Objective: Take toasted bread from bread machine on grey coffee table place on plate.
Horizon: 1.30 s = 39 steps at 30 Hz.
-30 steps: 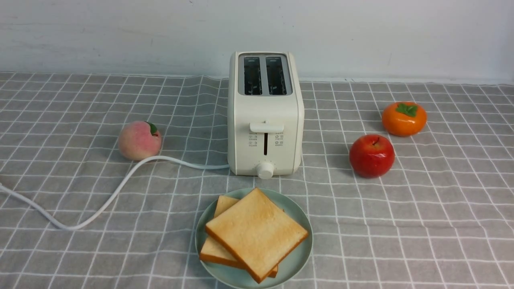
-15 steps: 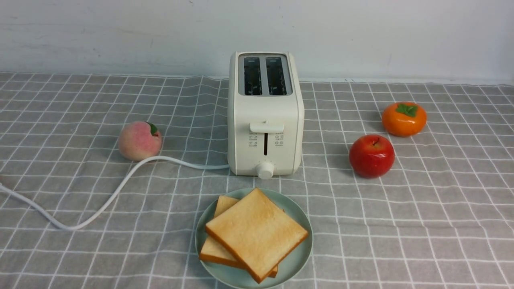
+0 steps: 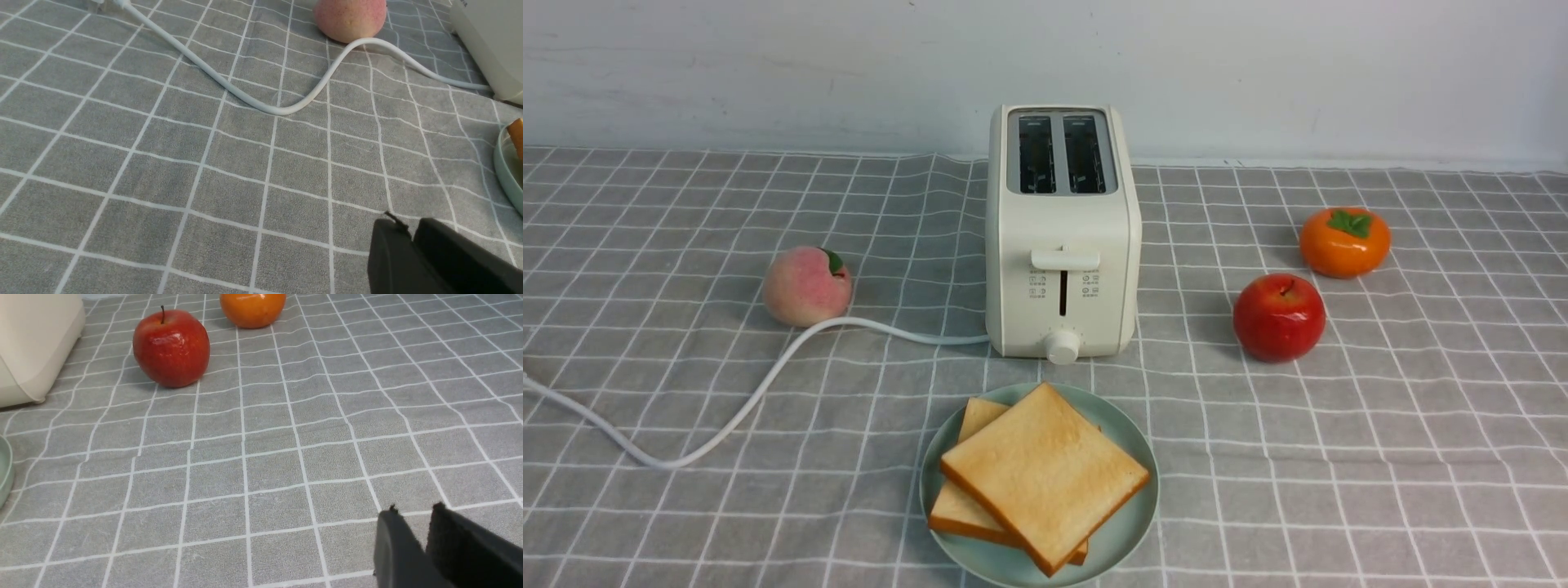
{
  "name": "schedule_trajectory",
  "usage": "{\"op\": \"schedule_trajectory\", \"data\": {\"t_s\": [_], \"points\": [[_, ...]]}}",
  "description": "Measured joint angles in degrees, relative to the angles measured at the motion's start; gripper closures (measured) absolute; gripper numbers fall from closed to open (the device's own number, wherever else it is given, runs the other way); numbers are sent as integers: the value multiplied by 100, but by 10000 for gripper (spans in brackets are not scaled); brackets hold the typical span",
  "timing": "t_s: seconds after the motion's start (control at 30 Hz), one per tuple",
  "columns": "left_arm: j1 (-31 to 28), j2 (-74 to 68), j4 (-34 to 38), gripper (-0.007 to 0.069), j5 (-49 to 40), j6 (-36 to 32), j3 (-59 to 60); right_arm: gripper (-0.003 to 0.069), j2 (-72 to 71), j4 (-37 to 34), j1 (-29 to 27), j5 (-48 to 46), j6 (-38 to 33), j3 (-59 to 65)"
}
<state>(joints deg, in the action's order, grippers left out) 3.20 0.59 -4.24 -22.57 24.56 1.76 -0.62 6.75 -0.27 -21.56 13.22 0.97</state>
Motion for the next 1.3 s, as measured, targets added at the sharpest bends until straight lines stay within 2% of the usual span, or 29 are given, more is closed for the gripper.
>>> {"op": "schedule_trajectory", "data": {"t_s": [1.3], "points": [[0,0,0,533,0,0,0,491,0,0,0,0,0,0]]}}
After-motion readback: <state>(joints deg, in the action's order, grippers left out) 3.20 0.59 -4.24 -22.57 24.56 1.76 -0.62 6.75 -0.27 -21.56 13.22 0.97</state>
